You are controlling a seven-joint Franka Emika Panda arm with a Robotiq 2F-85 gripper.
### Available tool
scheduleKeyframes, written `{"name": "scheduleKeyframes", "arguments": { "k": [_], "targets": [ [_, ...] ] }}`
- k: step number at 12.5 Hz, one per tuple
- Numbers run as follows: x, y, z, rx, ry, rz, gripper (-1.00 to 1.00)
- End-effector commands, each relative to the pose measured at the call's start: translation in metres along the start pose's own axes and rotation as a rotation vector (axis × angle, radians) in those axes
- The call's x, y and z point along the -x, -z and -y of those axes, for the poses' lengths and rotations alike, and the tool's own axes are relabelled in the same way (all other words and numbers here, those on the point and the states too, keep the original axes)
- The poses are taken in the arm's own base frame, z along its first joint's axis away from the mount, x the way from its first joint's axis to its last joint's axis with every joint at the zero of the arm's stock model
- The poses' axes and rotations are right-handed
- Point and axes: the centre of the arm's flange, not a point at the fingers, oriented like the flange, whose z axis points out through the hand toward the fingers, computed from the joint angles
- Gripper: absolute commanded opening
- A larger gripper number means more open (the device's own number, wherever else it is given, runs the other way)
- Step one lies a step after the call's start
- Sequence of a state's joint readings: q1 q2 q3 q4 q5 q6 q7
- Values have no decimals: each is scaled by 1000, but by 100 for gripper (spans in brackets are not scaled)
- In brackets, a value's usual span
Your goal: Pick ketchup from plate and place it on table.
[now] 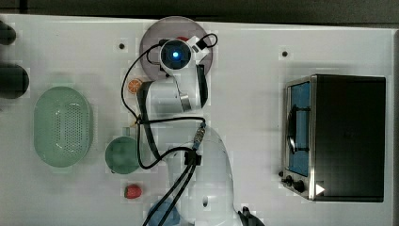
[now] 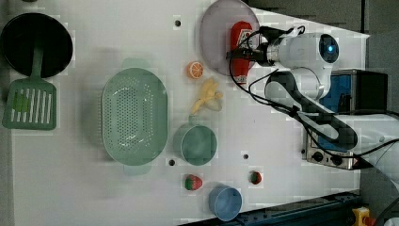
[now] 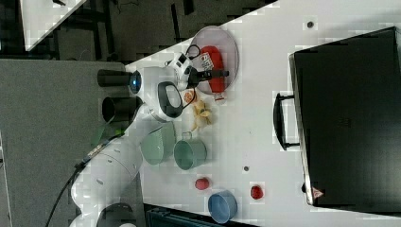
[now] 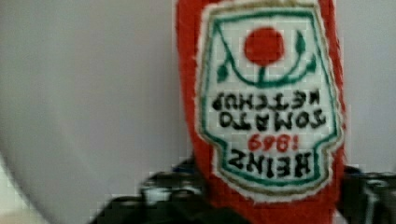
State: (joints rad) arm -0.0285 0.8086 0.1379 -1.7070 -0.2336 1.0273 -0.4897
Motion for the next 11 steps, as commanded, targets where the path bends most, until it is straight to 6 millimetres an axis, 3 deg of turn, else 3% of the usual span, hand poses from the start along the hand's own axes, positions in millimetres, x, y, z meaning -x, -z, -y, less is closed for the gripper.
{"name": "scheduleKeyframes", "arguments": {
  "k": [1,3,5,8,11],
  "targets": [
    [-19,23,9,-16,39,-74,24],
    [-20,27,8,-18,34,-81,24],
    [-31,52,4,-27,1,-121,24],
    [-48,125,-15,-11,-24,-189,24],
    [-47,197,-34,6,-83,-139,24]
  ]
}}
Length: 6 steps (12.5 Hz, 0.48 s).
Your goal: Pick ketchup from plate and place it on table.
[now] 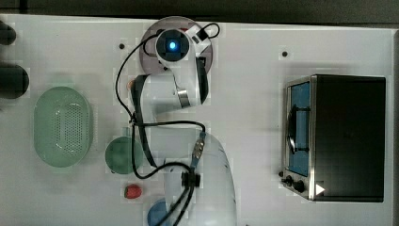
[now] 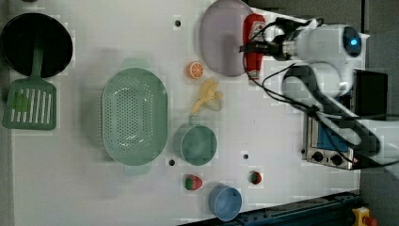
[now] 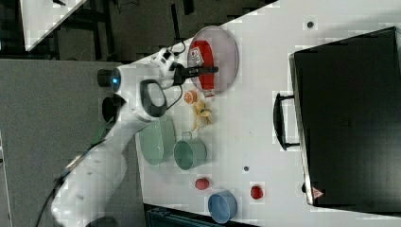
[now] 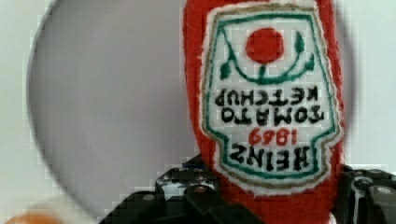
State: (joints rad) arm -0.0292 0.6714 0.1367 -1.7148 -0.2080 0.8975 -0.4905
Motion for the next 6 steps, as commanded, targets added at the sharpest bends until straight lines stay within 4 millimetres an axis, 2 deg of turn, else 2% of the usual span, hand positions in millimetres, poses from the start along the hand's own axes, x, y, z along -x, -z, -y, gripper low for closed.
{"name": "scheduleKeyframes", "arguments": {
  "k": [1,4,6],
  "targets": [
    [-29,141,-36,-40,-105,-100,24],
    [-15,199,-63,-71,-195,-26,24],
    [3,223,-85,-43,-223,29,24]
  ]
}}
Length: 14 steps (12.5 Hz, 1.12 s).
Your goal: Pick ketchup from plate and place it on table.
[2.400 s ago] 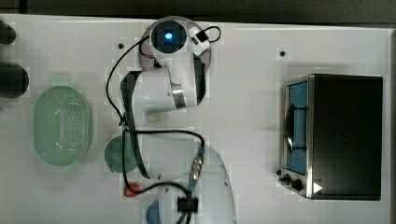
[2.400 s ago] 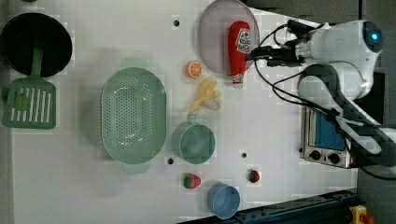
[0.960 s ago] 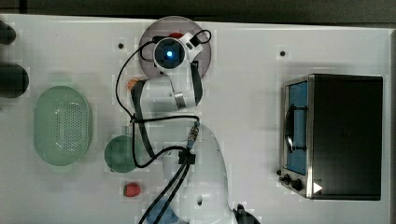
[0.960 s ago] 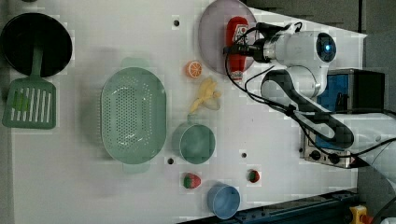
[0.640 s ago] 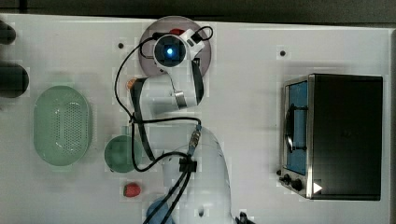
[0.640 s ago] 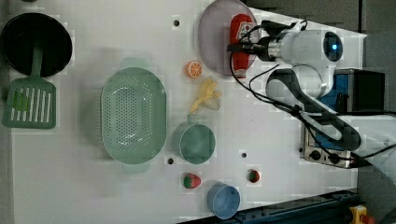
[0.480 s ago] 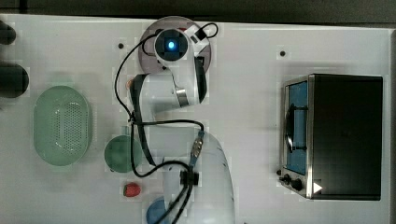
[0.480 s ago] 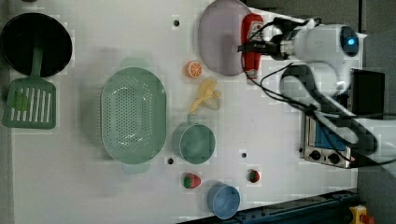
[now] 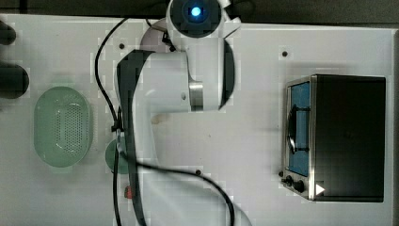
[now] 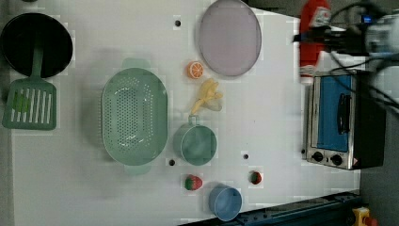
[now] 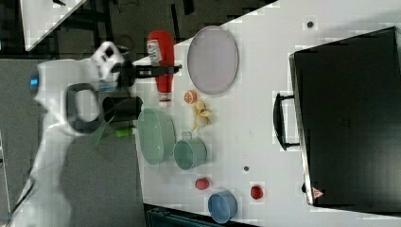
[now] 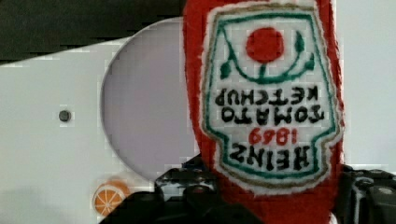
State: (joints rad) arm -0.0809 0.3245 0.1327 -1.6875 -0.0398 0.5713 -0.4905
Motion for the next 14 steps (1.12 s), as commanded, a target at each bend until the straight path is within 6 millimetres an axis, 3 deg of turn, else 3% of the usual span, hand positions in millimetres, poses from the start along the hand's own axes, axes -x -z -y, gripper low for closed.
{"name": "scheduleKeyframes", "arguments": {
  "k": [1,4,7,11,14],
  "targets": [
    [14,21,-50,34,-66,84,24],
    [44,35,-80,62,-107,116,24],
    [77,26,-102,79,-141,153,24],
    [113,-17,-126,85,-174,171,24],
    [141,-64,-123,85,-249,137,24]
  ]
}}
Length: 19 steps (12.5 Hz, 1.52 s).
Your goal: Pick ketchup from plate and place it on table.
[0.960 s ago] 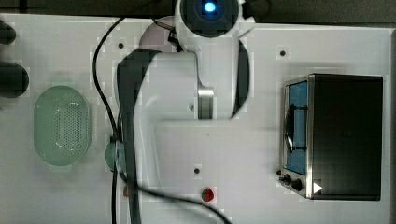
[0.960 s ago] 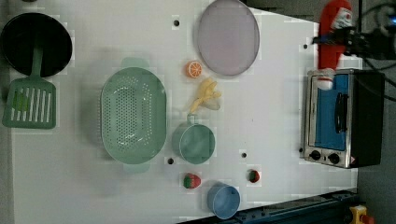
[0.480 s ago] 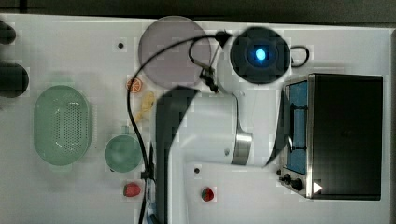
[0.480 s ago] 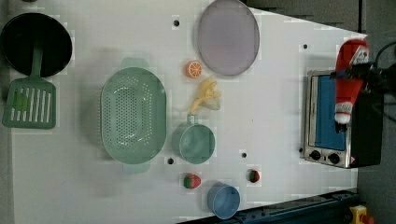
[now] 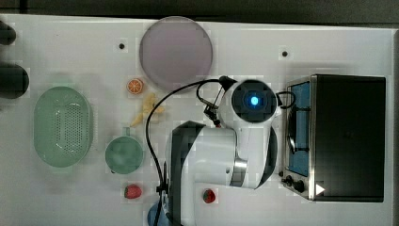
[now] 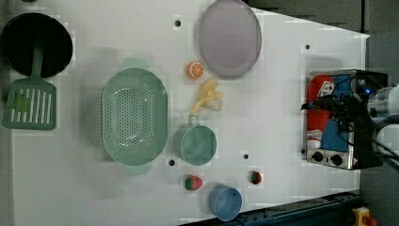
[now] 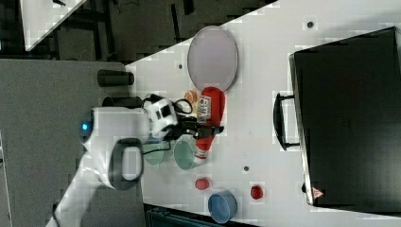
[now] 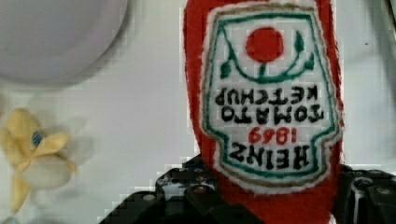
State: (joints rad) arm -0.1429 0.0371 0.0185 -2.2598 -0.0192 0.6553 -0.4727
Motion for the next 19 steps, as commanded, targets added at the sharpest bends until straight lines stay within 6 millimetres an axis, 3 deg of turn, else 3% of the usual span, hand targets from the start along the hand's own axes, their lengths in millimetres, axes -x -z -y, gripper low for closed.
{"name": "scheduleKeyframes", "arguments": {
  "k": [1,4,8,11,14,16,19],
  "targets": [
    [18,-22,3,-7,-98,-34,24],
    [38,-65,20,-14,-164,-37,24],
    [35,-104,31,-44,-163,-70,30],
    [38,-122,31,-43,-162,-59,91],
    [33,-102,36,-60,-156,-98,100],
    [24,-63,38,-88,-161,-164,100],
    [13,12,38,-97,-247,-190,100]
  ]
}}
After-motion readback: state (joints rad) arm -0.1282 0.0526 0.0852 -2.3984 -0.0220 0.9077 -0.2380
